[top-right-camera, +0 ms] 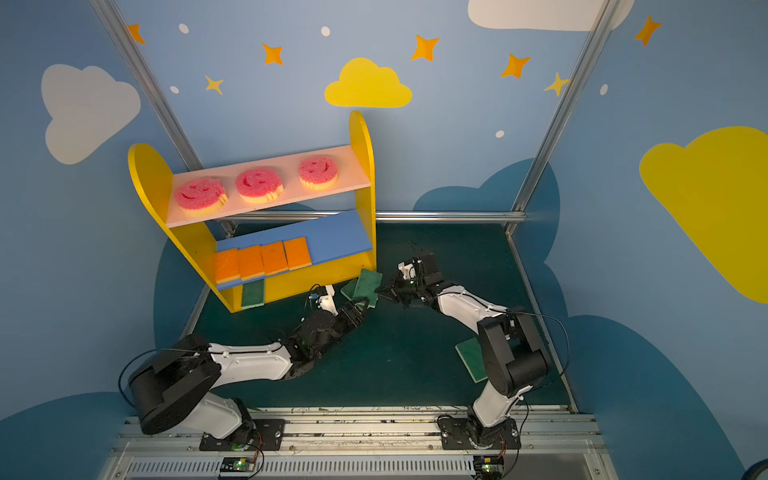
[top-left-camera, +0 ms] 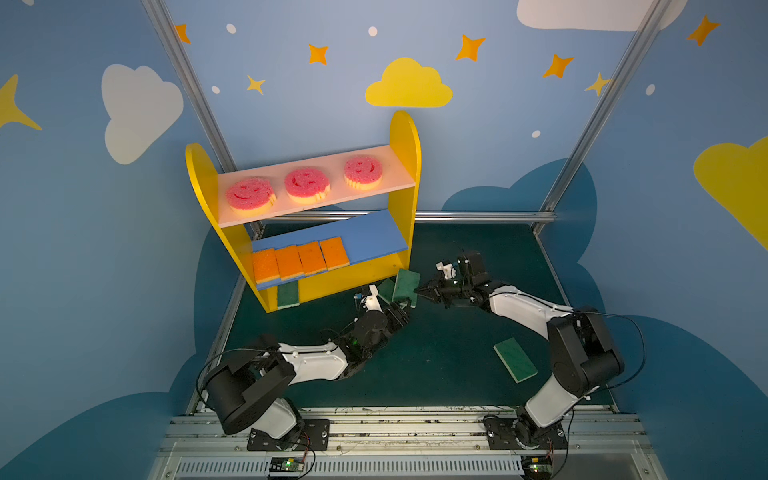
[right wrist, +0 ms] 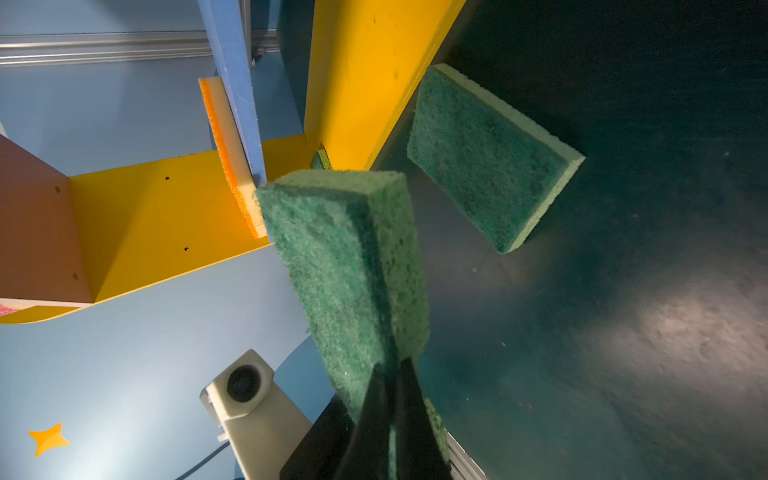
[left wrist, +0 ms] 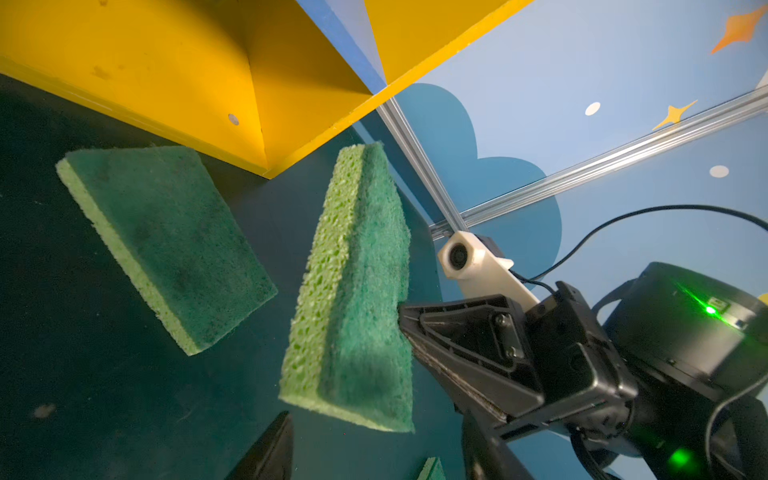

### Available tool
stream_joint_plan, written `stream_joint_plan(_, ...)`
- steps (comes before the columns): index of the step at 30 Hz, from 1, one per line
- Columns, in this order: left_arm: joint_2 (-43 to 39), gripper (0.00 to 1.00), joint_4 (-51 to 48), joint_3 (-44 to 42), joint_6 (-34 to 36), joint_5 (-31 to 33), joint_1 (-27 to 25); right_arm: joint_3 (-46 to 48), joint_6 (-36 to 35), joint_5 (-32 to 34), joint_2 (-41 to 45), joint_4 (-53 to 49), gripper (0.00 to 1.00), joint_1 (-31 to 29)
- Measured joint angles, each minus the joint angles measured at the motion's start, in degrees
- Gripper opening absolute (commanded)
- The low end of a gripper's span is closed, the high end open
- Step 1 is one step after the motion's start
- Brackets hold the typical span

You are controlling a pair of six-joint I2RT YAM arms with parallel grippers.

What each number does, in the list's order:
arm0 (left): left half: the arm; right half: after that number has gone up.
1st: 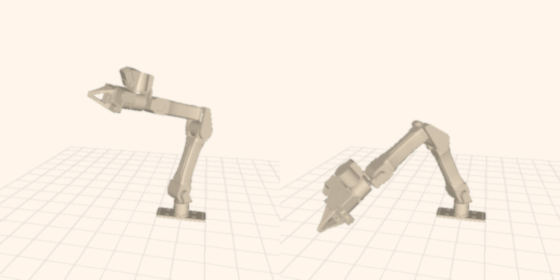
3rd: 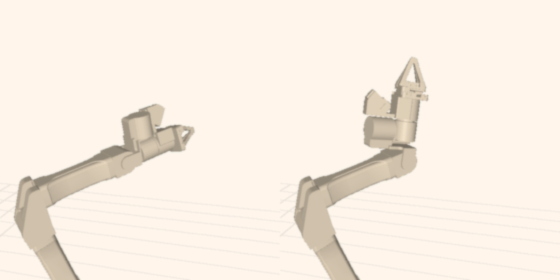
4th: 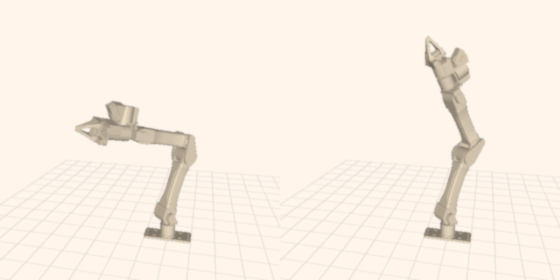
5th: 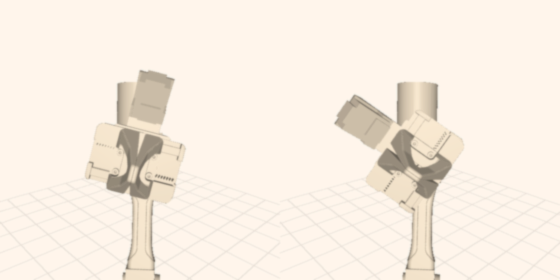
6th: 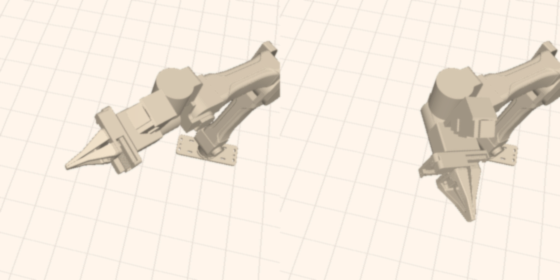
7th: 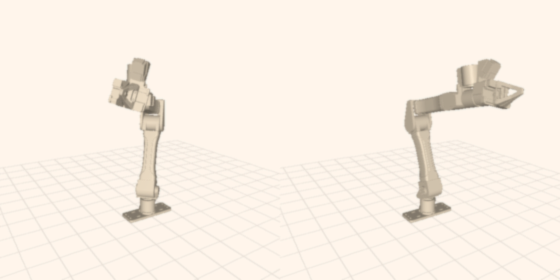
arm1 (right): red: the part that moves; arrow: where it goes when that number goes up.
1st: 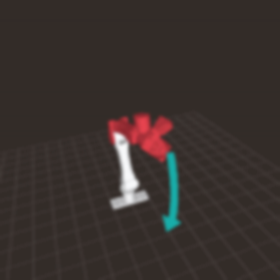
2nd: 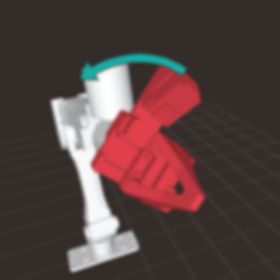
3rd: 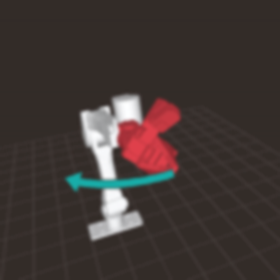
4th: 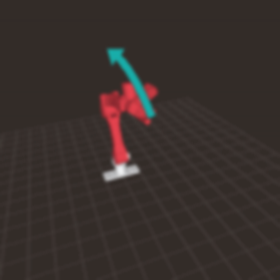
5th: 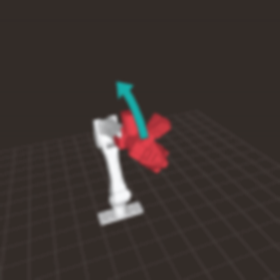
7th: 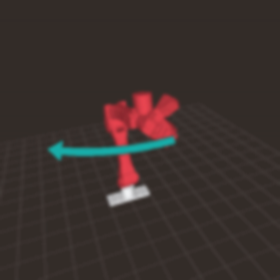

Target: Place and organize the cleaning sponges onto the shelf

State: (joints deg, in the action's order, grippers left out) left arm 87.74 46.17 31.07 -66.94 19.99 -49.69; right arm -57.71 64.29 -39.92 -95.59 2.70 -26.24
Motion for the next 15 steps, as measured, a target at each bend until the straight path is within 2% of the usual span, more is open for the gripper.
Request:
stream_joint_plan(7, 6.67, 0.48, 4.7, 0.79, -3.02, 0.02, -0.11, 1.09, 0.2, -0.31, 0.92, 0.55, 0.0, 0.59)
stream_joint_plan(13, 7.19, 0.43, 6.03, 1.88, -3.63, 0.5, -0.24, 2.08, 0.24, -1.03, 0.92, 1.09, 0.0, 1.11)
stream_joint_plan(15, 7.32, 0.38, 6.43, 2.25, -3.82, 0.68, -0.24, 2.45, 0.26, -1.38, 0.92, 1.46, 0.0, 1.14)
